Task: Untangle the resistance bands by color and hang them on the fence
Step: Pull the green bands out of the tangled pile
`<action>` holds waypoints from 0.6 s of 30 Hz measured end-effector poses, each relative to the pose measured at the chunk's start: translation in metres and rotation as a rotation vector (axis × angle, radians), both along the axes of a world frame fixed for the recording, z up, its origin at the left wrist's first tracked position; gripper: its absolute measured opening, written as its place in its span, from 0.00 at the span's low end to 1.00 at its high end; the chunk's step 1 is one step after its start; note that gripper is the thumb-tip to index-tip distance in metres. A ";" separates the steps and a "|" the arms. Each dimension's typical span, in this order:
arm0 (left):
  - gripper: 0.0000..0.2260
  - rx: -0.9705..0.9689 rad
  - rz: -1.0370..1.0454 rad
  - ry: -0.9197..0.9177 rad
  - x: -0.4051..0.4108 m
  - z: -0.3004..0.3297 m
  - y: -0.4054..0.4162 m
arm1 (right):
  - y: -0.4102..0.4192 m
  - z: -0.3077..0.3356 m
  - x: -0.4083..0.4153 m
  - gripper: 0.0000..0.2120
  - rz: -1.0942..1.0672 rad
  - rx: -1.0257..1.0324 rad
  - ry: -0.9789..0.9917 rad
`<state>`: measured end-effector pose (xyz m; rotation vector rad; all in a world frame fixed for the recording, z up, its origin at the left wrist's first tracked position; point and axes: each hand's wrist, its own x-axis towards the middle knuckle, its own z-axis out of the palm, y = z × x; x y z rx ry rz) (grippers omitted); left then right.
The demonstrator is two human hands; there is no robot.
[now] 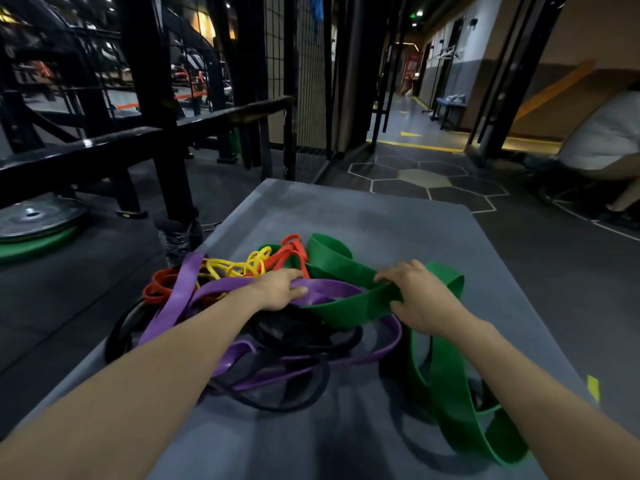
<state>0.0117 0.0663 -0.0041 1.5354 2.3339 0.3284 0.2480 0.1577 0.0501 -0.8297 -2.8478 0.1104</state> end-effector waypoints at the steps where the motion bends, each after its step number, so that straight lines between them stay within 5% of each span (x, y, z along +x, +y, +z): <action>1: 0.23 -0.026 -0.004 0.038 -0.001 -0.003 0.002 | 0.001 -0.003 0.003 0.23 0.010 -0.006 -0.034; 6: 0.28 -0.080 -0.079 0.155 0.004 -0.005 0.010 | 0.000 -0.015 0.004 0.22 0.111 -0.046 -0.167; 9: 0.21 -0.123 -0.134 0.191 0.009 -0.005 0.009 | -0.009 -0.016 -0.003 0.21 0.203 -0.061 -0.170; 15: 0.06 0.556 -0.064 -0.129 0.008 0.048 -0.007 | -0.019 -0.004 -0.014 0.18 0.227 -0.113 0.024; 18: 0.03 0.656 0.106 -0.305 -0.003 0.071 -0.021 | -0.023 0.007 -0.023 0.16 0.193 -0.116 0.198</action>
